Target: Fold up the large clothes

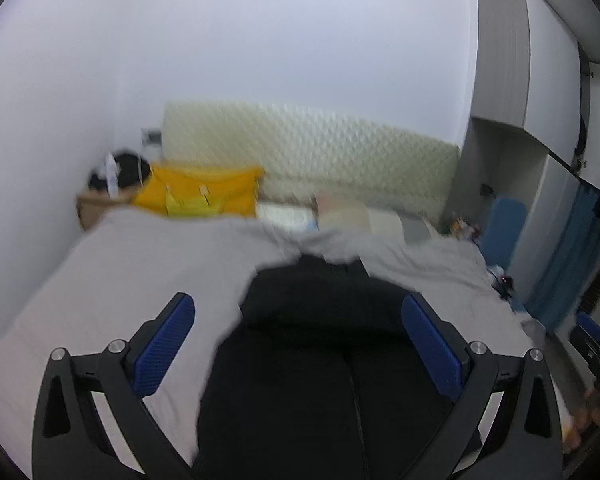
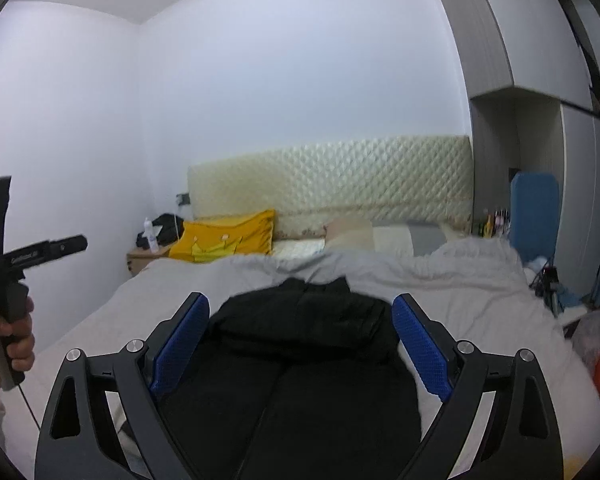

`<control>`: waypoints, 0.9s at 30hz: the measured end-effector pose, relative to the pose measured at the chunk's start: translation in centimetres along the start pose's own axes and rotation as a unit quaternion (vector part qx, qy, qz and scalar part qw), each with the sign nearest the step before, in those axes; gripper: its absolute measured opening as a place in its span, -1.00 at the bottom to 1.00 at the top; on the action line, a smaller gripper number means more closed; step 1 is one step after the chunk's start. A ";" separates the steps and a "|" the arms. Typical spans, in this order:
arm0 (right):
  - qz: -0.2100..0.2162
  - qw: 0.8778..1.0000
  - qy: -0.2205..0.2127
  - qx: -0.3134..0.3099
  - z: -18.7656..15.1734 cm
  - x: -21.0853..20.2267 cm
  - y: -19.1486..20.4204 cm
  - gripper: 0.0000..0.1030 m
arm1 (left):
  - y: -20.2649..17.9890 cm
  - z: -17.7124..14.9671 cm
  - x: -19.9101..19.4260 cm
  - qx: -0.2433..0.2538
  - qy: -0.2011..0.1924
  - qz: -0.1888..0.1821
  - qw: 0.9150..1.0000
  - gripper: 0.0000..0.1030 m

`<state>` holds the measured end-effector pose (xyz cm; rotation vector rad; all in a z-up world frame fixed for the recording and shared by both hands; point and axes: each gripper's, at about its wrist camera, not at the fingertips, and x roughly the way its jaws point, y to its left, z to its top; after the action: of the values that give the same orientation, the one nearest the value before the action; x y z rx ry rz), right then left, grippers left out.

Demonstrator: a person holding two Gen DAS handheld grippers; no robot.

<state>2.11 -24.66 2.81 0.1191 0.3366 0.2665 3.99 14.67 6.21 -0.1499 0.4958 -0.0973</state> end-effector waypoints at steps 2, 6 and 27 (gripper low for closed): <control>0.004 1.000 0.014 0.016 -1.5 0.4 -0.4 0.80 | 0.8 -1.9 0.4 -0.010 0.022 -0.002 1.000 0.99; -0.005 0.998 0.049 0.038 -5.5 1.5 -1.6 0.80 | 2.5 -5.7 1.5 -0.010 0.050 0.010 0.999 0.99; -0.045 0.942 0.207 0.261 -14.3 9.8 -17.8 0.80 | 11.4 -17.8 14.6 -0.143 0.274 0.005 0.951 0.99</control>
<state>10.34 -37.97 -16.48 0.5749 0.8283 0.1026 8.92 21.86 -17.95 -0.4098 1.0662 -0.0549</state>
